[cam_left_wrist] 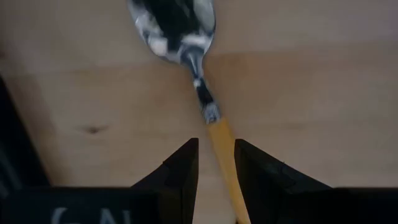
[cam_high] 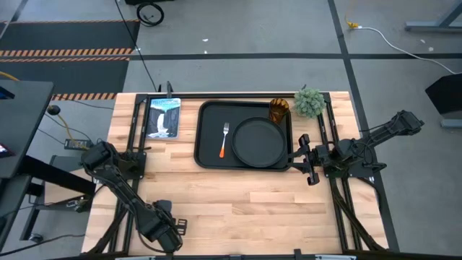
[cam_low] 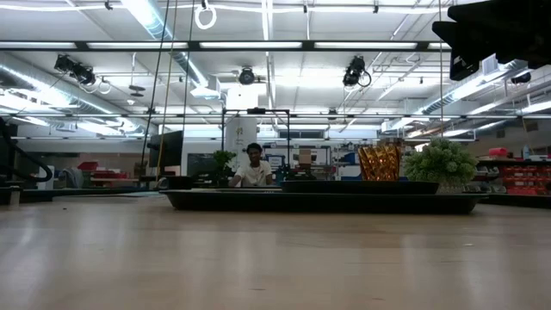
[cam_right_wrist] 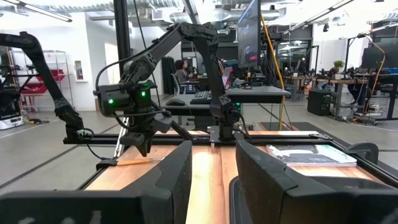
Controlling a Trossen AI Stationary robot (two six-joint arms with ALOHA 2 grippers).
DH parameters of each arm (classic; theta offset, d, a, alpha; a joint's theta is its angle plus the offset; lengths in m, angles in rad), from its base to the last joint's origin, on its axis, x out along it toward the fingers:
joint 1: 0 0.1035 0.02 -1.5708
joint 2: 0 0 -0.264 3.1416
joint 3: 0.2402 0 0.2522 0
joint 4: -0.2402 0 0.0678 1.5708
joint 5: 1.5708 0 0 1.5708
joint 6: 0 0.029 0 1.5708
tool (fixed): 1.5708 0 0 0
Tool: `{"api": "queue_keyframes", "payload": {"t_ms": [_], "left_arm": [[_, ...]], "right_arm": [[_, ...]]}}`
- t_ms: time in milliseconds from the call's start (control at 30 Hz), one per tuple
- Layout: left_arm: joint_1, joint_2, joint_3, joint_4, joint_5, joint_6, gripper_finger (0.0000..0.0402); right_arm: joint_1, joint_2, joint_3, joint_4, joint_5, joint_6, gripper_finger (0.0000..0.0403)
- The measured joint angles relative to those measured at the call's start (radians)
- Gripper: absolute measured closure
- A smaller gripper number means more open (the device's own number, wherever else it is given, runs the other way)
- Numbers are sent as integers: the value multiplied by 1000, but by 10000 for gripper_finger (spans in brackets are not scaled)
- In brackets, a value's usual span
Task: Pick and place plate/cup/fork/spoon on tray
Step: Put the spoon to the left of the fork on the black tray
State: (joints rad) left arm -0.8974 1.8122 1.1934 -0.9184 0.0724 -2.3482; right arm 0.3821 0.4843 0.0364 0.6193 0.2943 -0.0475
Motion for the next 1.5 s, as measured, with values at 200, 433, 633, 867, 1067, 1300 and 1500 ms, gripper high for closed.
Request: {"api": "queue_keyframes", "payload": {"t_ms": [200,433,633,867,1067,1300,1500], "left_arm": [[9,31,0,1,-21,0,290],[10,33,-6,9,8,-4,290],[10,36,-53,74,2,-4,290],[7,30,-101,152,-25,1,290],[0,32,-101,149,-48,6,299],[-12,33,-102,132,-61,6,329],[-17,34,-102,123,-100,20,342]], "right_arm": [[0,0,0,0,0,0,271],[0,0,0,0,0,0,271],[0,0,0,0,0,0,271],[0,0,0,0,0,0,271],[0,0,0,0,0,0,271],[0,0,0,0,0,0,271],[0,0,0,0,0,0,271]]}}
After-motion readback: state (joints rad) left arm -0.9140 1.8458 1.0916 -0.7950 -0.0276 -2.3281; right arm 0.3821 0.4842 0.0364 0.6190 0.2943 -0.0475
